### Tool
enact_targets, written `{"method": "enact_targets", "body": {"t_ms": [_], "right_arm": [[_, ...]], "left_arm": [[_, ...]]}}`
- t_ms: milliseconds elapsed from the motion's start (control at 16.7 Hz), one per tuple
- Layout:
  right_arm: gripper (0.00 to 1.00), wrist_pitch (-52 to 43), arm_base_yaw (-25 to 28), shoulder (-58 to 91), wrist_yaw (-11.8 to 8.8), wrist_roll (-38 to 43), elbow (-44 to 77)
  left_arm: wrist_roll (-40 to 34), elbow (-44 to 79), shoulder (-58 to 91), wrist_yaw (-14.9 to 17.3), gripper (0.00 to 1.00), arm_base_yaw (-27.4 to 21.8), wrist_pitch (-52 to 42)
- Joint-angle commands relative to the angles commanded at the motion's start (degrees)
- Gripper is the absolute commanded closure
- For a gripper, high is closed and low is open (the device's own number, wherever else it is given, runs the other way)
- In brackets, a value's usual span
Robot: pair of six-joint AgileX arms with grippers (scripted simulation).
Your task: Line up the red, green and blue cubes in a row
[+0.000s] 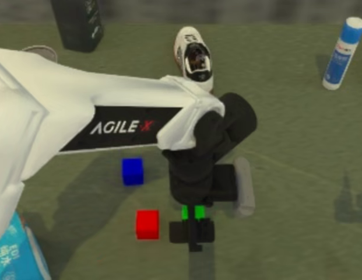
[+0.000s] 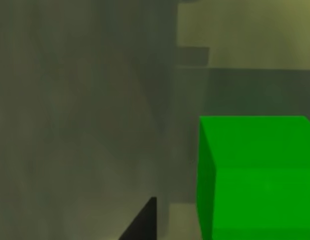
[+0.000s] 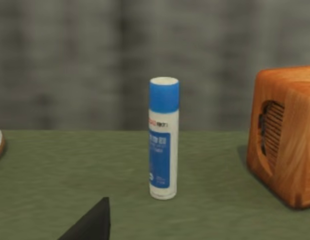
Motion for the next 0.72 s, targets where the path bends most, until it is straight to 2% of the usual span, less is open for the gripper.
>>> {"method": "enact_targets", "body": {"t_ms": [720], "right_arm": [[0.00,0.0,0.0,0.0,0.0,0.0,0.0]], "left_arm": [[0.1,1.8,-0.7,0.0,0.00,0.2,-2.4]]}}
